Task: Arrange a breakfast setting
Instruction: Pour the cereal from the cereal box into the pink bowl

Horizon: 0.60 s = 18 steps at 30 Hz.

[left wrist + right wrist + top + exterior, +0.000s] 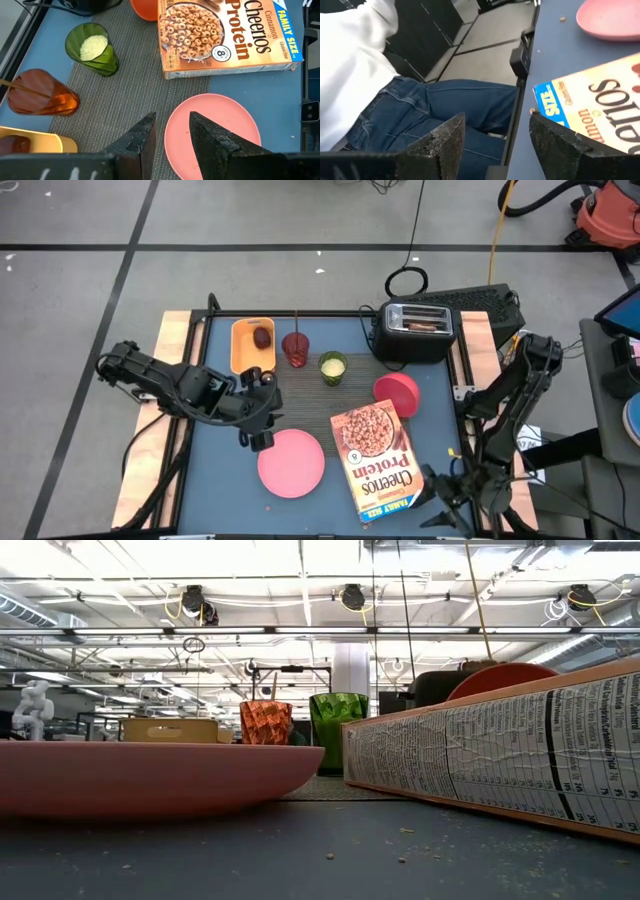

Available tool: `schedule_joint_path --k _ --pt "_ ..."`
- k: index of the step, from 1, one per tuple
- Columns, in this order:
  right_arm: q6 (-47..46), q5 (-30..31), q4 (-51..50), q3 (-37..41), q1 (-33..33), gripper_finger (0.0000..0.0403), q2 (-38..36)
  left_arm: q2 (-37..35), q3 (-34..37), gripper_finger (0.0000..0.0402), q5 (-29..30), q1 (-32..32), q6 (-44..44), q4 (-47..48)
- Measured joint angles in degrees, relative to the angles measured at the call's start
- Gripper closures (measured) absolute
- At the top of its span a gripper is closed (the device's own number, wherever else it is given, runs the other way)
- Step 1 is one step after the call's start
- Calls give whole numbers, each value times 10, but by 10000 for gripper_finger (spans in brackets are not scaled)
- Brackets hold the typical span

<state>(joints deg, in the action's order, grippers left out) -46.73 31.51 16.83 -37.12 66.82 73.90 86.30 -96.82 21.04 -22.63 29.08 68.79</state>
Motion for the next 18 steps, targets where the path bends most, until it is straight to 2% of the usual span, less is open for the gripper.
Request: schedule_joint_path --k 12,18 --pt "26 0 -53 0 0 193 36 0 0 277 0 0 10 0" --pt "91 0 -60 0 0 193 51 0 0 277 0 0 10 0"
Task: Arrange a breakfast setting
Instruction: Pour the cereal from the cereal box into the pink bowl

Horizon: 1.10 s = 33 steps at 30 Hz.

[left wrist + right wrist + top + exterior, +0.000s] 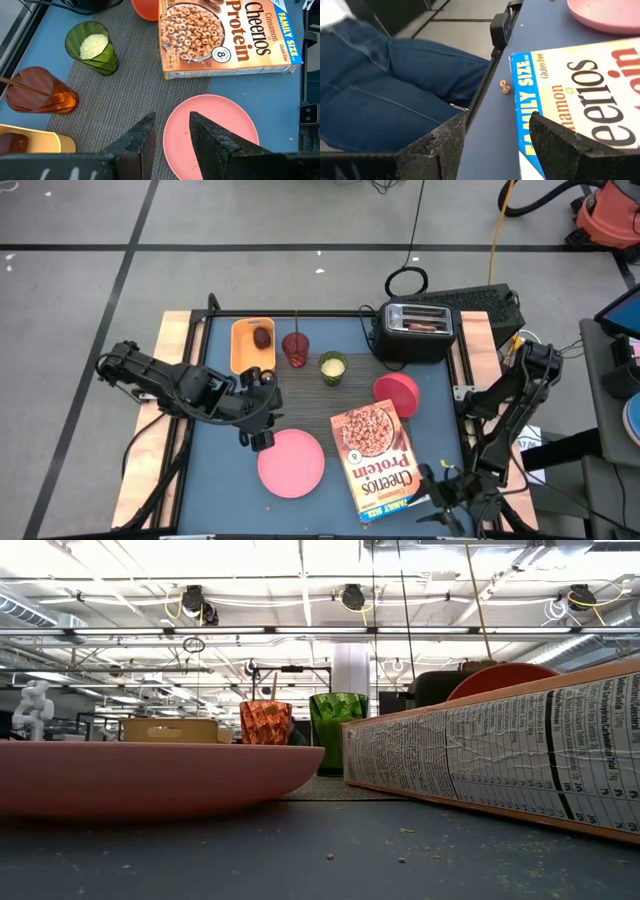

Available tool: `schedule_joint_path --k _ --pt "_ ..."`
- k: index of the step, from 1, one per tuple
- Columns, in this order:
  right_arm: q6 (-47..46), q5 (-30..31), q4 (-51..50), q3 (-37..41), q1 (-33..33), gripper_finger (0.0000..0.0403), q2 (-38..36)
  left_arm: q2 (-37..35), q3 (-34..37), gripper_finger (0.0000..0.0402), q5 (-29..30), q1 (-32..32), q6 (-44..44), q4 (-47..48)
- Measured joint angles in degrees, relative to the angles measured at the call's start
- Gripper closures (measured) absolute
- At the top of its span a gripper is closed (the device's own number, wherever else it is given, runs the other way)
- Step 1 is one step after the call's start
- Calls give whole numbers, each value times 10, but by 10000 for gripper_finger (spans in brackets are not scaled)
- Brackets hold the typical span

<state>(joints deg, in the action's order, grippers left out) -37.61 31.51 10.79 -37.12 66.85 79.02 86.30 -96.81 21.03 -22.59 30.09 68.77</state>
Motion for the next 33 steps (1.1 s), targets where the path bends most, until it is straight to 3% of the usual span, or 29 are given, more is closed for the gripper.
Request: schedule_joint_path --k 24,33 --pt "232 3 -4 0 -16 193 56 0 0 277 0 0 17 0" --pt "255 4 -33 0 -16 193 61 0 0 277 0 0 17 0"
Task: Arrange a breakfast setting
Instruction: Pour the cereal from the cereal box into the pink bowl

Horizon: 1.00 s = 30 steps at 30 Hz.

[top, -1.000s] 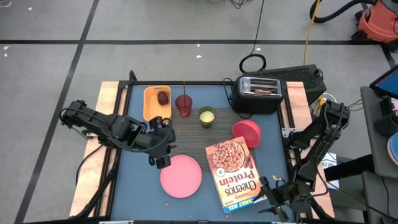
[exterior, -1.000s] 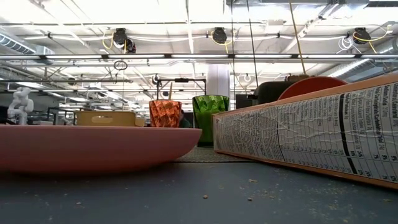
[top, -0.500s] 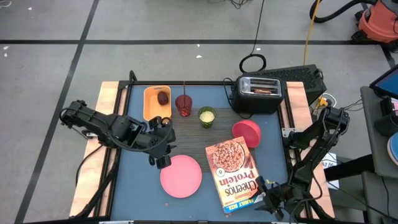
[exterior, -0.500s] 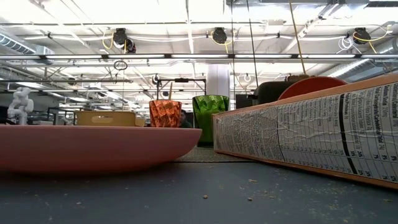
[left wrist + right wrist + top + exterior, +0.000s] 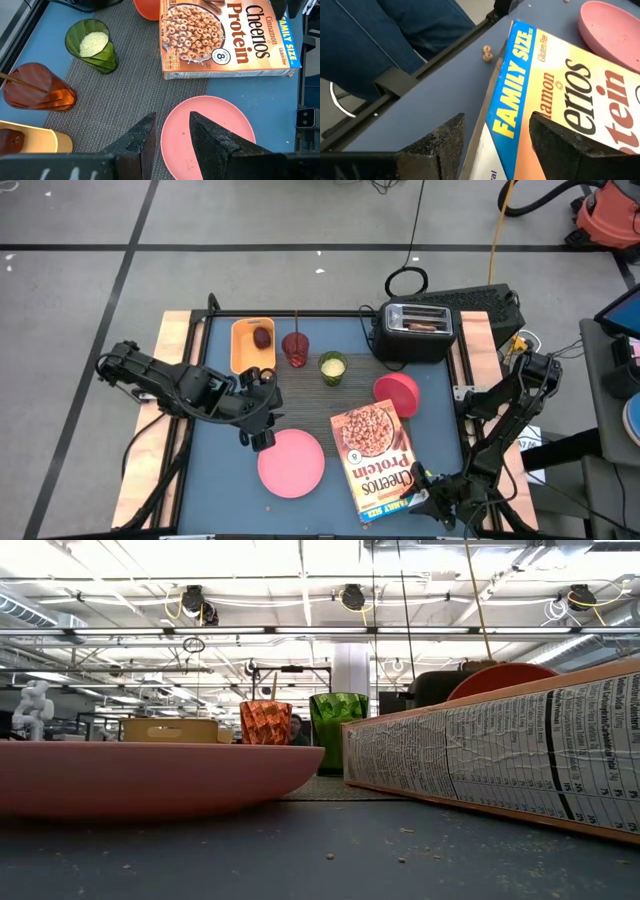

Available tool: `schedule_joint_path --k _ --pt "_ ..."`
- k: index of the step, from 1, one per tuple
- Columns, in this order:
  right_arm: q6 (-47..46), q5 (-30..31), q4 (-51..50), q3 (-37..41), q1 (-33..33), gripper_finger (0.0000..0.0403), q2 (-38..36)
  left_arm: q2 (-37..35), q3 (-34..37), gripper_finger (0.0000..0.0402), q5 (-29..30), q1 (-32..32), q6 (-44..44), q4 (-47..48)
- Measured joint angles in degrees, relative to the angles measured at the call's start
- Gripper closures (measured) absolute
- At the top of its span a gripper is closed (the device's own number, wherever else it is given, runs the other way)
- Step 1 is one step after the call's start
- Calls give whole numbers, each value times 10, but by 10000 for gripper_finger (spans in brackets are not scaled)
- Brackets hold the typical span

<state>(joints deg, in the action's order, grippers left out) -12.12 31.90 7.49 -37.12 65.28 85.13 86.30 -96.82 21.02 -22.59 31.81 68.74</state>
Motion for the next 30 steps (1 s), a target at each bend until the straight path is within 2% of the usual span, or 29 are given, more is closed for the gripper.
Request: schedule_joint_path --k 6,13,22,30 --pt "7 2 -2 0 0 193 16 0 0 277 0 0 0 0" --pt "58 82 -1 0 0 193 18 0 0 277 0 0 0 0" --pt "88 148 -1 0 -1 193 18 0 0 277 0 0 1 0" --pt "120 163 -1 0 -7 193 18 0 0 277 0 0 2 0"
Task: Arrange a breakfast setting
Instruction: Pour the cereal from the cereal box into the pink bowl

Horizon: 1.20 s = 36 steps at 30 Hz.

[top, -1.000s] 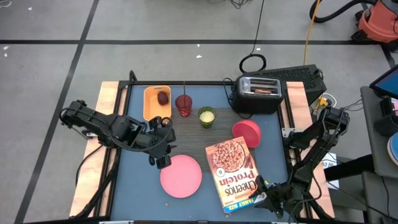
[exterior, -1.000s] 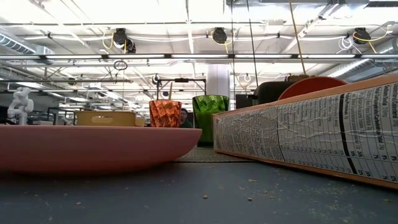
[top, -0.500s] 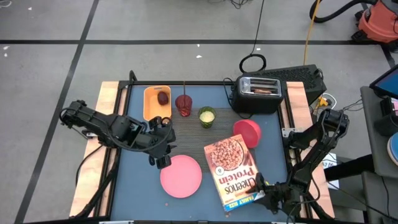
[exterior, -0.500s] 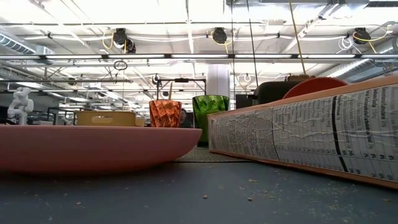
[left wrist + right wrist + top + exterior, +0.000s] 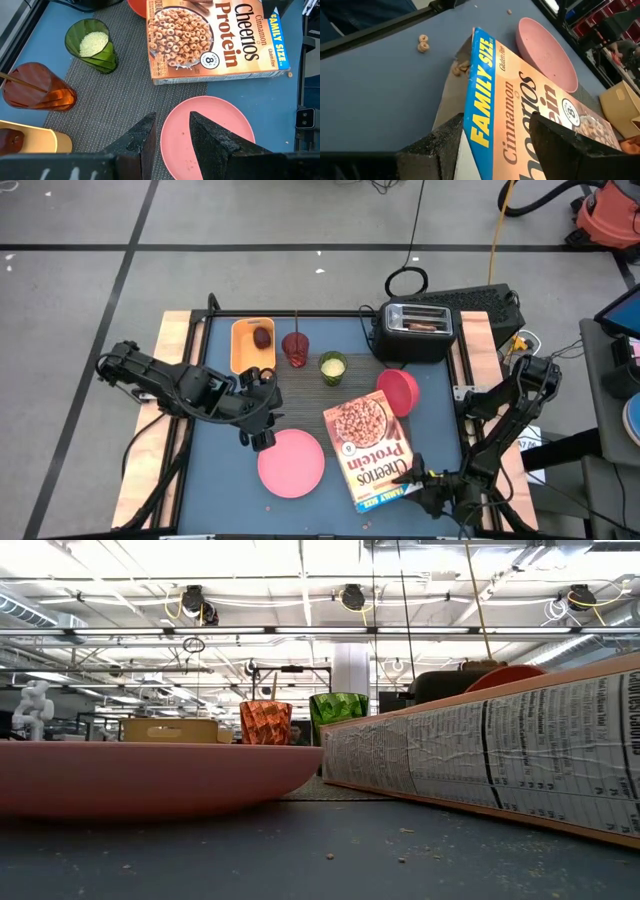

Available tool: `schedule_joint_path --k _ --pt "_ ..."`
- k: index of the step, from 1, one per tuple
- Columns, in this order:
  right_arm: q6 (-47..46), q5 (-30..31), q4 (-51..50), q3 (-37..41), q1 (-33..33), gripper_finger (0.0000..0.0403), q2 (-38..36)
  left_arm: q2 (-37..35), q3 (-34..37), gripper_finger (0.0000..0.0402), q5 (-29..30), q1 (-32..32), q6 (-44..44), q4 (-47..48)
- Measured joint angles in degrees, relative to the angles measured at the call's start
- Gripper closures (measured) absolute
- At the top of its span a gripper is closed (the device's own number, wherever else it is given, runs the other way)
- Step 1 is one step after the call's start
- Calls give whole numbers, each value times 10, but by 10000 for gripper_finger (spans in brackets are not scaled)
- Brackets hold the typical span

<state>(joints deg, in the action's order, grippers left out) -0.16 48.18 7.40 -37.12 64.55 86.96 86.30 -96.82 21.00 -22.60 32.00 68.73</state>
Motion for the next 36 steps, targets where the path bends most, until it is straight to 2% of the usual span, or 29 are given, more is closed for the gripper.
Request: schedule_joint_path --k 15,23,36 --pt "67 0 0 0 -9 199 0 0 0 277 0 0 0 0" --pt "100 0 -4 0 -30 267 0 0 0 277 0 0 1 0" --pt "99 0 -13 0 -47 380 0 0 0 277 0 0 2 0"
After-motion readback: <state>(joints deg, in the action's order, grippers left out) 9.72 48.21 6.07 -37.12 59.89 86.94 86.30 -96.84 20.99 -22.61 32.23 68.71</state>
